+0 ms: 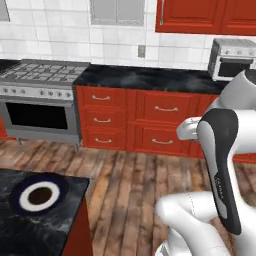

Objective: Pick the steak from the microwave and place it on plate located on the counter.

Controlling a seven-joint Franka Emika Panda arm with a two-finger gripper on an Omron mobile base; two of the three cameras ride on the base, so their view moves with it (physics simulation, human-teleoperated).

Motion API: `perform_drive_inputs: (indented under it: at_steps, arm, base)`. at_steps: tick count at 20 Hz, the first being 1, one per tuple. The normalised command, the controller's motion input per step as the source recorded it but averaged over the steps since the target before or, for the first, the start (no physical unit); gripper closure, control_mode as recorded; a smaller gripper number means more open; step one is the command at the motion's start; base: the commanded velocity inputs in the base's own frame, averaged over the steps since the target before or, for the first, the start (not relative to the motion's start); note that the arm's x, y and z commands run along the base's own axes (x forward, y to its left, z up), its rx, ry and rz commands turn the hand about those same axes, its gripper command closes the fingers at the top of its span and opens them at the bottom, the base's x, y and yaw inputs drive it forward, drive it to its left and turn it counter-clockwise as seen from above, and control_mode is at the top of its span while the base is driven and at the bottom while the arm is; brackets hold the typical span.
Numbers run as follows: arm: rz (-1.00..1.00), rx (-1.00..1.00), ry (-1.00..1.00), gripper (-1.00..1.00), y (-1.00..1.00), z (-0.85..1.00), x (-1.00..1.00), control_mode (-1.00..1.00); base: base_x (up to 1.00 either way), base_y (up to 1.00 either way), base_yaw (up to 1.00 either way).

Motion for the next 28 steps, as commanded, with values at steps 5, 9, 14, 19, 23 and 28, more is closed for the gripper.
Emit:
perform_drive_inputs:
  at_steps: [5,9,14,19,23,28]
  arm:
    - [0.0,0.0,0.0,1.0,0.0,0.0,0.0,1.0]
    - [0.0,0.0,0.0,1.0,0.0,0.0,0.0,1.0]
    - [0.0,0.0,0.0,1.0,0.0,0.0,0.0,1.0]
    - [0.0,0.0,0.0,1.0,0.0,0.0,0.0,1.0]
    - [0.0,0.0,0.0,1.0,0.0,0.0,0.0,1.0]
    - [0.0,0.0,0.0,1.0,0.0,0.0,0.0,1.0]
  base:
    - [0.17,-0.12,0.97]
    - [0.0,-0.03,1.0]
    - [0.0,-0.03,1.0]
    - [0.15,-0.09,0.97]
    - [0.21,-0.35,0.55]
    - [0.26,-0.43,0.03]
